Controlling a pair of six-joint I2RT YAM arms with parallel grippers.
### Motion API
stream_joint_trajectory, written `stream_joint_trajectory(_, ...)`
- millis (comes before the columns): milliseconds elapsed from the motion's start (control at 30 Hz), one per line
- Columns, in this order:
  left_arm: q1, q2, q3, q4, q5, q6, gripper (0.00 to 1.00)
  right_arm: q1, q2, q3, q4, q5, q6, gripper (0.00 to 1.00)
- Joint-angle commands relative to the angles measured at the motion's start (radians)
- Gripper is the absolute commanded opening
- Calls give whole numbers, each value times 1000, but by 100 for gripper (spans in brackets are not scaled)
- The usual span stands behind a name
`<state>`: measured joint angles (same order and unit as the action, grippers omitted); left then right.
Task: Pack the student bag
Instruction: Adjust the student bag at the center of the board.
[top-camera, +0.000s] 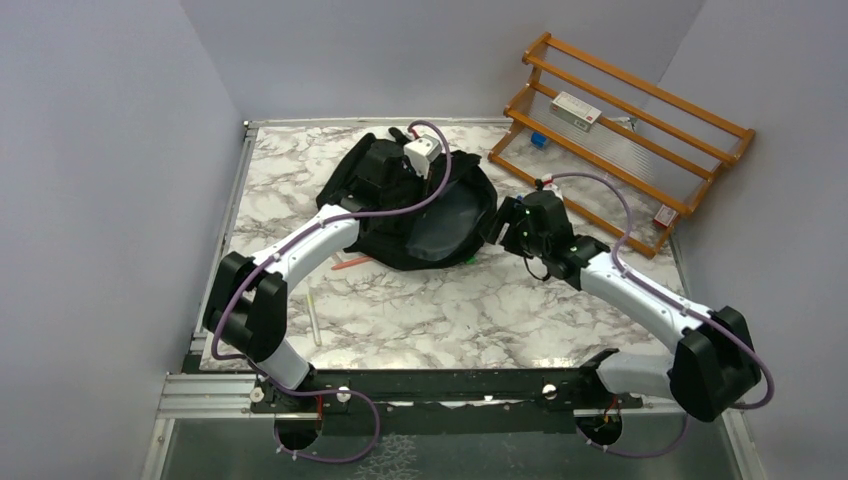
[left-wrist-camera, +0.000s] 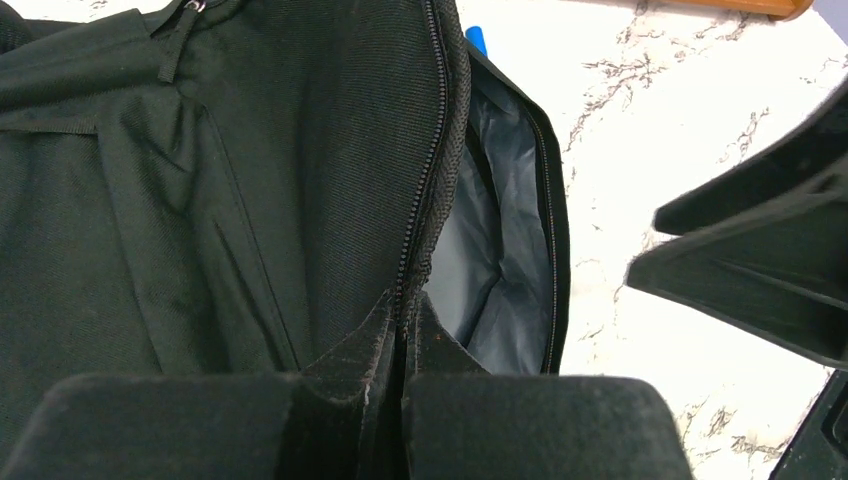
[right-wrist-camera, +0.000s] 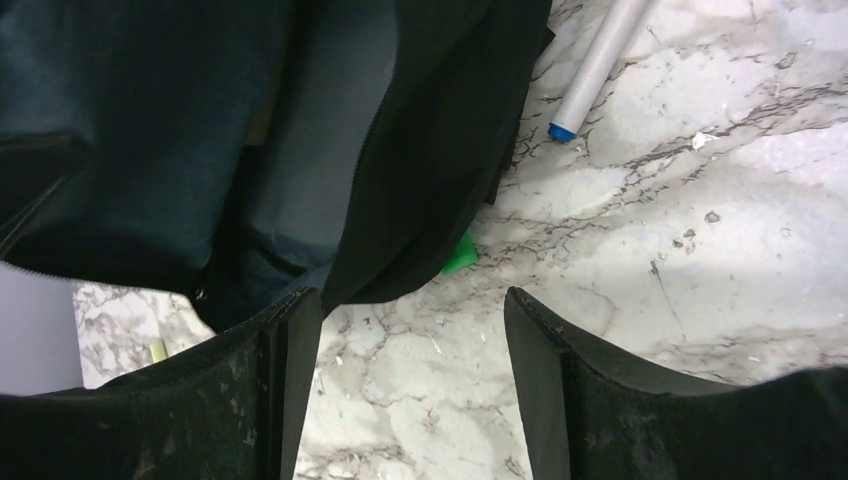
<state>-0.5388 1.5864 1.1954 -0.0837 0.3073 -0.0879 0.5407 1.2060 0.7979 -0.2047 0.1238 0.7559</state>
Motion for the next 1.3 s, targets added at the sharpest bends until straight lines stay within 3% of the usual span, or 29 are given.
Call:
stream_joint_trajectory(0, -11, -25, -18, 33, 39, 20, 0, -5, 98, 58, 111, 29, 72, 70)
stream_joint_trajectory(300, -25, -29, -33, 31, 57, 18, 0, -10, 279, 135, 173, -54, 87, 69)
stream_joint_trajectory(467, -28, -28, -47, 40, 59, 15, 0, -10, 306, 141, 180, -31, 72, 63)
stream_joint_trajectory(767, -38, -9, -51, 48, 82, 7, 0, -13, 266, 87, 196, -81, 48, 36)
stream_joint_trajectory(1067, -55, 22, -61, 62, 105, 1, 0, -15, 183, 56, 185, -48, 31, 2)
stream_joint_trajectory(1267, -78, 40, -63, 71, 111, -11, 0, -15, 131, 30, 191, -27, 34, 1)
